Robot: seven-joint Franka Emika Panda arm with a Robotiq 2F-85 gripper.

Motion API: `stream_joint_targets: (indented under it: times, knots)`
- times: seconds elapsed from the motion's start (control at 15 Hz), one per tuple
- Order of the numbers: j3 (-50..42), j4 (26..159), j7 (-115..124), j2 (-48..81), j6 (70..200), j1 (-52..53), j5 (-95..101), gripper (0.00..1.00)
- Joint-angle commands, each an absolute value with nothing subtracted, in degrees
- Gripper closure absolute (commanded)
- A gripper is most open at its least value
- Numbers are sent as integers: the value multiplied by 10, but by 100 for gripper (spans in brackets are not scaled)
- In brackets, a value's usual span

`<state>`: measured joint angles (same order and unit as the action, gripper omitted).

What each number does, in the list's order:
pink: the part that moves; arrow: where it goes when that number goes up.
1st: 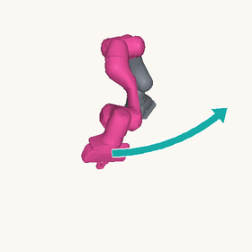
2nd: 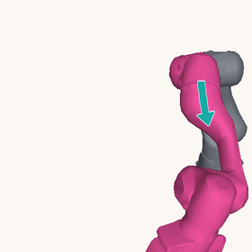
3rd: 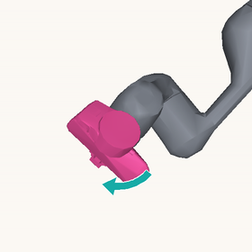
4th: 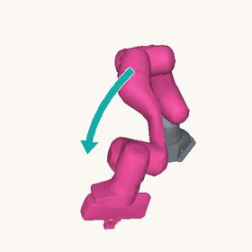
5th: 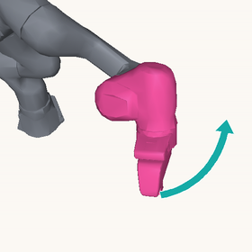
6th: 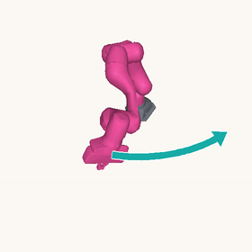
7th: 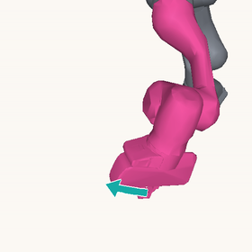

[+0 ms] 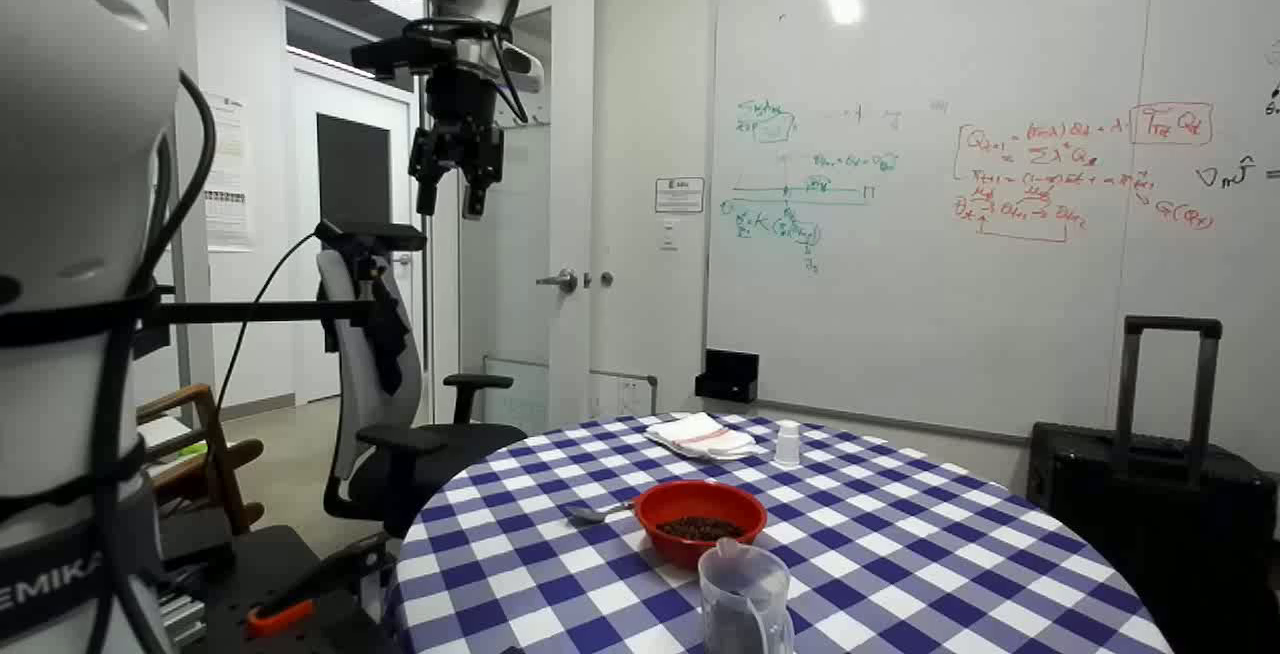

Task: Use the spoon to scoop up contents from the bowl and put them inside the jug

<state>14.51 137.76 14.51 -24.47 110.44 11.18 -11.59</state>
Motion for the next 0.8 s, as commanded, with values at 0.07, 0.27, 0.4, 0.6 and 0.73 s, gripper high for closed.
stream_joint_targets:
  times: [0.07,0.27,0.4,0.6,0.73]
  knots:
    - [144,1377,146,-244,1104,113,-115,0]
    - [144,1377,146,-244,1104,113,-115,0]
    - [139,1363,163,-218,1101,100,-111,0]
    - [115,1329,179,-142,1127,53,-76,0]
    - [94,1300,173,-83,1150,29,-52,0]
